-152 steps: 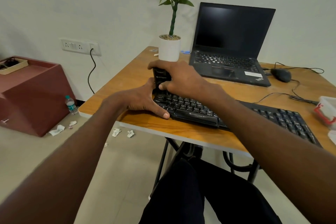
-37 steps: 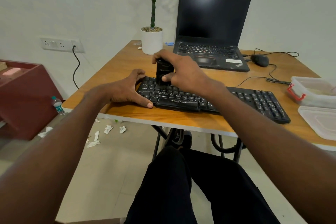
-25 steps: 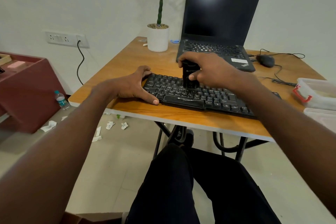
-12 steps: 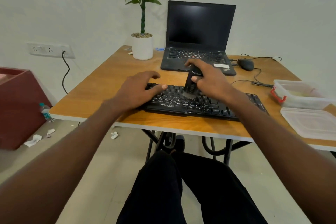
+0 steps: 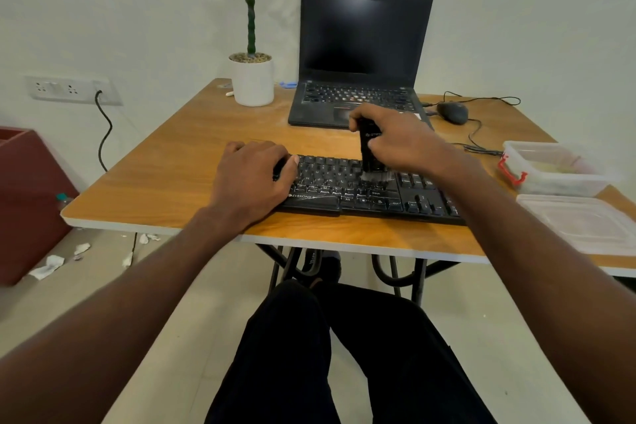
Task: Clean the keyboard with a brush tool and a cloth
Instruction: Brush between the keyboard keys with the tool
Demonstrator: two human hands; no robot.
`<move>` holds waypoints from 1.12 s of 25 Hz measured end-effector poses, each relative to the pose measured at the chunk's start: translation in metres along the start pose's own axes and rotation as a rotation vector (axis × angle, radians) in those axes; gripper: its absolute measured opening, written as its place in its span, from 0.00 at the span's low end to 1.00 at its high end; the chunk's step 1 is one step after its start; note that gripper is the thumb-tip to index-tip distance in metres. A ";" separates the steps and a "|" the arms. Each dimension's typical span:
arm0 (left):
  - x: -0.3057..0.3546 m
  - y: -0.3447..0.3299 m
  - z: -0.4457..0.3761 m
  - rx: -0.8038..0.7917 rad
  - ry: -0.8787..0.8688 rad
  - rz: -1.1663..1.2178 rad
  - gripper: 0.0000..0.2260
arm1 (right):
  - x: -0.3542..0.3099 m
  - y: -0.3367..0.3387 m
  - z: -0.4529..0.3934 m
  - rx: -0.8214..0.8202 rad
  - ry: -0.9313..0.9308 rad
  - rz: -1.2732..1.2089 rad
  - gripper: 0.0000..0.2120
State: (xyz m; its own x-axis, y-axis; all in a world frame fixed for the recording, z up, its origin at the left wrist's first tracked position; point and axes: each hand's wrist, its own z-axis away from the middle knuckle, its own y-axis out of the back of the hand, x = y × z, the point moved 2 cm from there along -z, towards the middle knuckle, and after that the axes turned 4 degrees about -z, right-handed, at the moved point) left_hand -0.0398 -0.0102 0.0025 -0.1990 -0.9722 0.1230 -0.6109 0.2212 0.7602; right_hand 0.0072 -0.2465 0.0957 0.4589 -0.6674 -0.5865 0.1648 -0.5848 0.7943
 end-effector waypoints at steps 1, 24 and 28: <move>-0.001 0.000 0.000 0.003 0.003 0.002 0.18 | 0.000 0.002 0.001 0.006 -0.019 -0.022 0.20; 0.000 -0.001 -0.002 0.001 0.026 -0.028 0.19 | 0.021 0.001 0.017 0.231 0.138 0.027 0.12; 0.000 -0.002 -0.002 0.001 0.028 -0.031 0.19 | 0.027 0.010 0.019 0.218 0.121 0.071 0.11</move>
State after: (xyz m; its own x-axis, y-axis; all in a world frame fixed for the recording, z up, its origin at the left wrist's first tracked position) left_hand -0.0371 -0.0106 0.0017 -0.1587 -0.9804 0.1167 -0.6173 0.1907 0.7633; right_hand 0.0044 -0.2794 0.0845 0.5659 -0.6581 -0.4967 -0.0578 -0.6326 0.7723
